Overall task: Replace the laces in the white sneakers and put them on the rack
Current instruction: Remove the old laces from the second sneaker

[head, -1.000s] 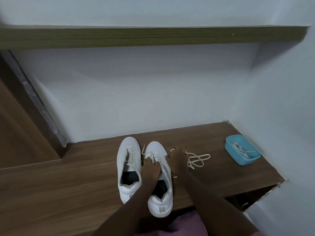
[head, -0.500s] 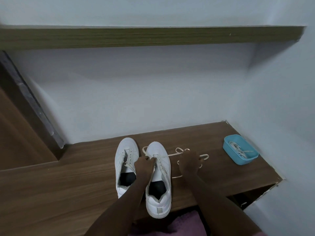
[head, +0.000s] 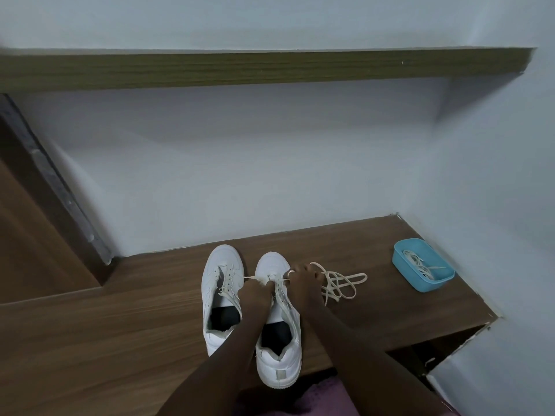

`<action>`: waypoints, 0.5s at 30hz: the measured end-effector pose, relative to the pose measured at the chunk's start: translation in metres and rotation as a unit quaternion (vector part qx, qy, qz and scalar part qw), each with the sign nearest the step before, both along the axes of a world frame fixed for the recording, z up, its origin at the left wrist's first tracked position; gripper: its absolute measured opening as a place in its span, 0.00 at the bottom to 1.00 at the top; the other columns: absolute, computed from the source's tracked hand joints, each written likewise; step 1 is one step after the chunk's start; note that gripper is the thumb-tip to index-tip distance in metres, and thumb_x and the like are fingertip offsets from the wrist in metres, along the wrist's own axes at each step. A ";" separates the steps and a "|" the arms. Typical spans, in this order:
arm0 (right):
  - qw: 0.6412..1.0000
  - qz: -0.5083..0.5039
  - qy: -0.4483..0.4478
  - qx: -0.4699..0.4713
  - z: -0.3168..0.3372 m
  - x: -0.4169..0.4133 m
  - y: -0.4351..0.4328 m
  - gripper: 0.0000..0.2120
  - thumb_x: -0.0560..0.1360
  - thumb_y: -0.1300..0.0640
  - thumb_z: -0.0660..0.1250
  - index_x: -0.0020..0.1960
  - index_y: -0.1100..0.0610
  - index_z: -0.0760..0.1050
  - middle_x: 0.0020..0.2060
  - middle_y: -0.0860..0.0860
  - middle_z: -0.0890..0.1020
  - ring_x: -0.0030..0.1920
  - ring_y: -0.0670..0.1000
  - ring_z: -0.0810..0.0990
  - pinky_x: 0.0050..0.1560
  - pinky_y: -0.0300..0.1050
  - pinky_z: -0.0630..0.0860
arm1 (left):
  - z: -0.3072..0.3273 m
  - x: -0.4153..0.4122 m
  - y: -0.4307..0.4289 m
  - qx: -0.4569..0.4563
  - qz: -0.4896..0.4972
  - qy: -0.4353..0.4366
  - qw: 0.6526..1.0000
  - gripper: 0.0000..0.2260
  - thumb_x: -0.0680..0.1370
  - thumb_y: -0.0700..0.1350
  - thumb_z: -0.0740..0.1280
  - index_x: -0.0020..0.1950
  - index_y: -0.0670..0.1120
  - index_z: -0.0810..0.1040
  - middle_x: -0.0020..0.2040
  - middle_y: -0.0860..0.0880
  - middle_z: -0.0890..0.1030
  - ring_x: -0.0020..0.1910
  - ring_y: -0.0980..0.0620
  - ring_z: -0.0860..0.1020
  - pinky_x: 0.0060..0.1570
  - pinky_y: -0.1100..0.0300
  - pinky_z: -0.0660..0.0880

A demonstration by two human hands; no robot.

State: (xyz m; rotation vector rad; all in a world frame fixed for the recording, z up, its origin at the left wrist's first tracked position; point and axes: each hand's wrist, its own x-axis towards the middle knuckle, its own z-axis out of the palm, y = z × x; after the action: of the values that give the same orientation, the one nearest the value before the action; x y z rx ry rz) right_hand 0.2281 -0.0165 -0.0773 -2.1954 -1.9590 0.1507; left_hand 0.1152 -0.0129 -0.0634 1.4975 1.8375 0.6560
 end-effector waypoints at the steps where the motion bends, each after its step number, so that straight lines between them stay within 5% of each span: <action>1: 1.000 -0.001 -0.022 0.009 0.002 -0.003 -0.002 0.09 0.74 0.58 0.65 0.51 0.52 0.80 0.53 0.49 0.78 0.59 0.55 0.73 0.56 0.53 0.66 | -0.001 0.000 0.000 -0.005 0.002 0.000 1.000 0.19 0.76 0.46 0.65 0.27 0.43 0.65 0.26 0.49 0.67 0.42 0.40 0.77 0.40 0.58 0.63; 3: 0.999 -0.009 -0.047 0.023 0.003 -0.004 -0.003 0.07 0.58 0.58 0.75 0.34 0.51 0.80 0.36 0.48 0.80 0.42 0.53 0.79 0.42 0.51 0.72 | -0.001 0.000 0.000 -0.009 0.002 -0.005 1.000 0.17 0.76 0.47 0.65 0.30 0.40 0.70 0.29 0.46 0.73 0.44 0.40 0.78 0.41 0.58 0.64; 5: 0.996 -0.028 -0.073 0.048 0.001 0.003 -0.003 0.09 0.51 0.60 0.76 0.28 0.51 0.78 0.29 0.47 0.78 0.34 0.52 0.78 0.36 0.49 0.72 | -0.003 0.002 0.000 -0.005 -0.001 0.007 1.000 0.16 0.77 0.48 0.64 0.36 0.36 0.76 0.37 0.39 0.79 0.47 0.39 0.78 0.44 0.56 0.67; 7: 0.994 -0.054 -0.071 0.057 0.002 0.015 -0.005 0.05 0.64 0.61 0.69 0.38 0.52 0.81 0.38 0.48 0.81 0.44 0.53 0.79 0.44 0.51 0.71 | -0.003 0.004 -0.002 -0.003 -0.003 0.024 1.000 0.17 0.78 0.48 0.63 0.36 0.36 0.75 0.38 0.38 0.78 0.48 0.39 0.78 0.43 0.57 0.66; 9: 0.991 -0.099 -0.059 0.062 0.003 0.029 -0.008 0.11 0.74 0.62 0.59 0.49 0.54 0.79 0.49 0.50 0.80 0.54 0.55 0.76 0.54 0.52 0.67 | -0.005 0.005 -0.003 -0.004 0.000 0.030 1.000 0.18 0.78 0.47 0.62 0.31 0.39 0.69 0.34 0.41 0.74 0.47 0.39 0.77 0.40 0.58 0.63; 15: 0.970 -0.232 0.053 0.055 0.007 0.078 -0.012 0.09 0.76 0.62 0.58 0.49 0.58 0.76 0.50 0.54 0.80 0.55 0.56 0.78 0.56 0.50 0.72 | -0.003 0.009 -0.006 0.001 0.003 0.026 1.000 0.14 0.79 0.46 0.61 0.40 0.36 0.74 0.39 0.39 0.76 0.48 0.40 0.78 0.40 0.59 0.63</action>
State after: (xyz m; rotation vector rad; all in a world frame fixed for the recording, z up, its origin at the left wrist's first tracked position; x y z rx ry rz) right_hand 0.3062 -0.0287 -0.0701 -2.4404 -1.3184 0.0833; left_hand 0.1238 -0.0194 -0.0666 1.5240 1.8813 0.6265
